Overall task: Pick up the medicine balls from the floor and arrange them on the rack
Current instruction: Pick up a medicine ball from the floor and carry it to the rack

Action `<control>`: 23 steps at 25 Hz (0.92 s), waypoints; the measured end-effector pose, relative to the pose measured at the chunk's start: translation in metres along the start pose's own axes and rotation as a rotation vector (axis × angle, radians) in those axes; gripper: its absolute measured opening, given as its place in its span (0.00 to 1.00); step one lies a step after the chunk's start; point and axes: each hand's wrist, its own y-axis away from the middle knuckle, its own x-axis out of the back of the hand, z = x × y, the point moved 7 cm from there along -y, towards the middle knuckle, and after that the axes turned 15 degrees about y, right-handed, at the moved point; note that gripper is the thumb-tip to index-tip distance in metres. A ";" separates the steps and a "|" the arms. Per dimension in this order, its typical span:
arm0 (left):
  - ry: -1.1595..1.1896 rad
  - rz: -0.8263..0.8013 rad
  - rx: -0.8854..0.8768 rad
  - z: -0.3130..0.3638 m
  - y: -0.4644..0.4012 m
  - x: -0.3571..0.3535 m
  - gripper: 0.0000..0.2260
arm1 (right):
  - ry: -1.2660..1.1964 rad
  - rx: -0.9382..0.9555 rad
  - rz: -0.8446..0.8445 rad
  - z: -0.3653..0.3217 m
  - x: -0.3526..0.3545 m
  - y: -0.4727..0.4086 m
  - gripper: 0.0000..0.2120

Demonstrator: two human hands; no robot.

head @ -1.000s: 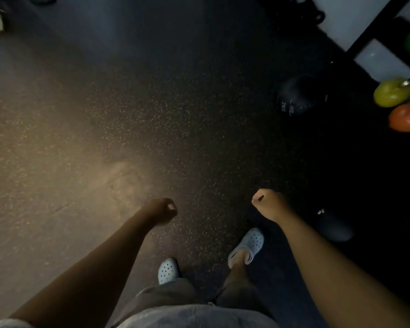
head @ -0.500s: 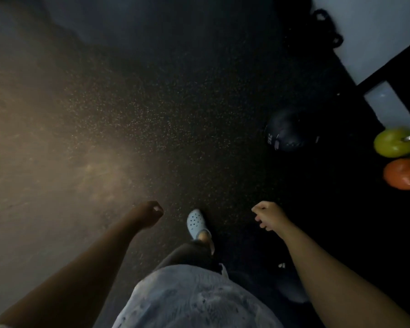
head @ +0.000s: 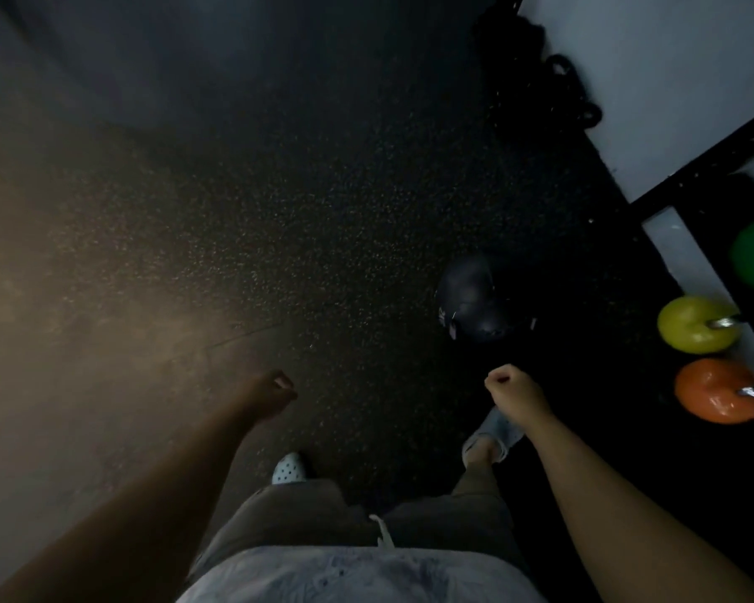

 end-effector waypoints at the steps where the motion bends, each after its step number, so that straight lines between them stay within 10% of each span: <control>1: 0.012 0.018 0.006 0.023 -0.011 -0.020 0.14 | -0.001 -0.007 -0.004 0.013 0.019 -0.026 0.07; 10: 0.143 0.140 0.004 0.206 -0.150 -0.209 0.18 | -0.166 -0.132 -0.148 0.095 0.124 -0.271 0.19; 17: 0.381 0.169 0.104 0.213 -0.387 -0.327 0.32 | -0.410 -0.234 -0.125 0.100 0.071 -0.522 0.29; 20: 0.698 0.093 0.192 0.198 -0.454 -0.380 0.55 | -0.466 -0.199 -0.093 0.090 0.046 -0.580 0.33; 23: 0.996 0.003 0.239 0.160 -0.513 -0.421 0.51 | -0.583 -0.209 -0.181 0.085 0.021 -0.597 0.31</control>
